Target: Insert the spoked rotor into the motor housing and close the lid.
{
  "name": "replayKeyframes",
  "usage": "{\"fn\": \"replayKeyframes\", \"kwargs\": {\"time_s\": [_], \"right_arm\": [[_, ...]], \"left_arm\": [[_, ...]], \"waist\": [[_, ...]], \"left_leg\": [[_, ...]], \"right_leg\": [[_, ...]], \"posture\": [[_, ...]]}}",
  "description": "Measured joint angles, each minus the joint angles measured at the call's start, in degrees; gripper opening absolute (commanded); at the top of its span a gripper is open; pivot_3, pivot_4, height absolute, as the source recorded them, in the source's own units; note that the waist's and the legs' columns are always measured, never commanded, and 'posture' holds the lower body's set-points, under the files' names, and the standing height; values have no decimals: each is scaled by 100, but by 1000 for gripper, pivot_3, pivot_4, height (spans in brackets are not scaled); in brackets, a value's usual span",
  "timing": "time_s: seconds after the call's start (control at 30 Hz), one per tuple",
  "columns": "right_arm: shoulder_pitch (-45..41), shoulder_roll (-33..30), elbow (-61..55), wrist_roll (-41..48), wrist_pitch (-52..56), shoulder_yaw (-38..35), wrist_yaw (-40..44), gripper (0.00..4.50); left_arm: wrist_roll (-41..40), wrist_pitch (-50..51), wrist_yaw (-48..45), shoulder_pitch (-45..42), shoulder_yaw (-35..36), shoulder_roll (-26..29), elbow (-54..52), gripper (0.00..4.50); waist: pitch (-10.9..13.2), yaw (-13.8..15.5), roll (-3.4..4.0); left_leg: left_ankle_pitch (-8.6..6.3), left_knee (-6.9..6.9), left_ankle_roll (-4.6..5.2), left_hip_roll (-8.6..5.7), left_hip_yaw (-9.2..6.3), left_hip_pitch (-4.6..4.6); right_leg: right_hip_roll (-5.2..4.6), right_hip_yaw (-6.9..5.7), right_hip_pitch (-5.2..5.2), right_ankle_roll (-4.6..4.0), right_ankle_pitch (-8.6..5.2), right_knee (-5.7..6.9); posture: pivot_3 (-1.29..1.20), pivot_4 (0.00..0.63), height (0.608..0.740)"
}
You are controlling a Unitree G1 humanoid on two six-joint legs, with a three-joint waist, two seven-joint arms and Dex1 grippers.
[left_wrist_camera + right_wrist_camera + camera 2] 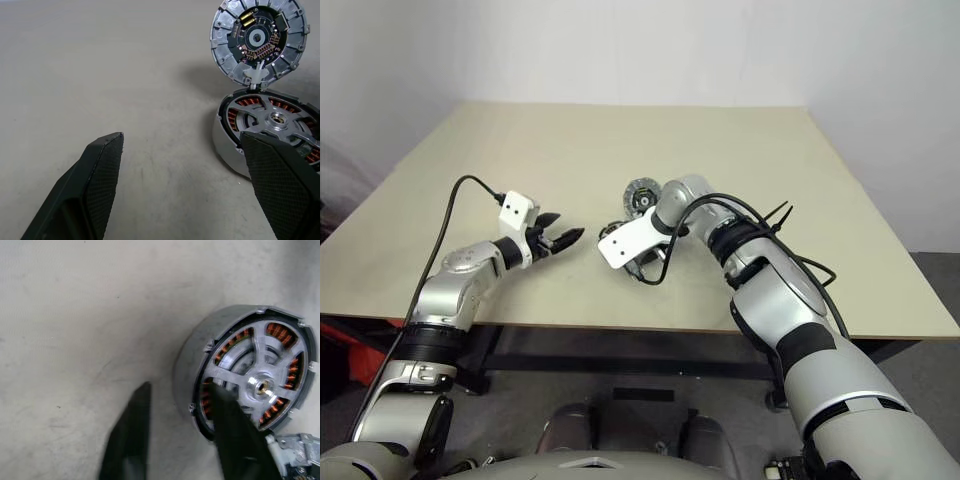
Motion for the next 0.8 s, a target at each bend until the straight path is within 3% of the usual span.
{"fn": "replayKeyframes", "kwargs": {"time_s": [0.1, 0.57, 0.8], "right_arm": [[-22, -6, 38, -26, 6, -3, -3, 20], [-7, -70, -43, 5, 9, -8, 149, 20], [199, -397, -812, 229, 153, -67, 578, 20]], "left_arm": [[-1, 0, 21, 23, 3, 0, -10, 3939], [-2, -2, 32, 22, 10, -57, -18, 3939], [0, -31, 25, 17, 8, -84, -2, 3939]], "waist": [[-1, 2, -1], [0, 4, 0], [1, 4, -2]], "left_leg": [[0, 0, 0, 0, 0, 0], [-1, 0, 1, 0, 0, -8], [-2, 5, 4, 1, -1, -25]], "right_leg": [[0, 0, 1, 0, 0, 0], [1, 1, -6, 0, 0, -1], [2, 0, -19, -1, 0, -2]], "posture": [[0, 0, 740], [0, 0, 740], [0, 0, 740]]}}
